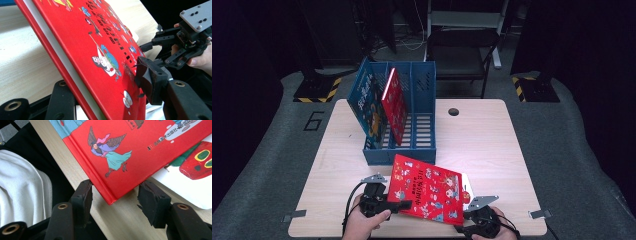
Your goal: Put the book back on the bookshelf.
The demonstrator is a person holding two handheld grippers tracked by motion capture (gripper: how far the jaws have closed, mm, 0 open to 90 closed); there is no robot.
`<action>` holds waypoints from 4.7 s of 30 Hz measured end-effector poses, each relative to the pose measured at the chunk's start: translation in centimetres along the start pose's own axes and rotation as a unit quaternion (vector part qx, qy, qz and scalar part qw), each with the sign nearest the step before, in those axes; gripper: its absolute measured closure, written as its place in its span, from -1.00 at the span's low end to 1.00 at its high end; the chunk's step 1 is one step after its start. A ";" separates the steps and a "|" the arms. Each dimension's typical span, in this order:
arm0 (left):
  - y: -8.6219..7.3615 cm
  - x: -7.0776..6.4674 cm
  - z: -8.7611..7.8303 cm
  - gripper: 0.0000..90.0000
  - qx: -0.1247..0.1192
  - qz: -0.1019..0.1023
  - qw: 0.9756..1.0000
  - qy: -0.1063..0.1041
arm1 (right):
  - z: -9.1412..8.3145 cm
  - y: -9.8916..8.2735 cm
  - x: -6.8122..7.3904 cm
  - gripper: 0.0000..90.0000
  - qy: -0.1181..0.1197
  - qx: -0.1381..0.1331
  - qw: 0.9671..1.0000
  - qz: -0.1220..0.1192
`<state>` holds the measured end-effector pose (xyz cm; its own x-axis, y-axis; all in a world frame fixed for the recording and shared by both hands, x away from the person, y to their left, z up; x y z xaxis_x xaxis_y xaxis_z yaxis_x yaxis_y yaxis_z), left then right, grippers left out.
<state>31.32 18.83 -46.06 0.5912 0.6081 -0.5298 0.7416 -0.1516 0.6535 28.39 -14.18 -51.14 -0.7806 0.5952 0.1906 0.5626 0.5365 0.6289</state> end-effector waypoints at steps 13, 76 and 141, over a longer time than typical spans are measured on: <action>0.4 -0.3 -0.3 -0.07 0.020 0.016 0.999 0.046 | 0.3 0.1 0.0 0.08 0.009 -0.005 1.000 0.025; 3.5 -2.4 -2.9 0.06 0.035 0.051 0.997 0.046 | 0.1 1.0 -0.1 0.16 0.016 -0.067 0.996 0.050; 9.8 -6.2 -3.6 0.21 0.032 0.108 0.992 0.058 | -2.3 2.1 -0.3 0.21 -0.002 -0.147 0.988 0.054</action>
<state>33.79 16.40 -34.42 0.7001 0.6419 -0.3129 0.6228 -0.3345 0.7073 29.15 -14.60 -48.16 -0.7195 0.6419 0.2652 0.5384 0.2743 0.7968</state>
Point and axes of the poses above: each handheld gripper's, and its own axes: z roughly forward along the jaws, y roughly out of its top, x roughly to its left, the point moved 1 cm from there along z, roughly forward along the jaws, and after that the axes turned 3 degrees about -x, right-handed, at the moved point
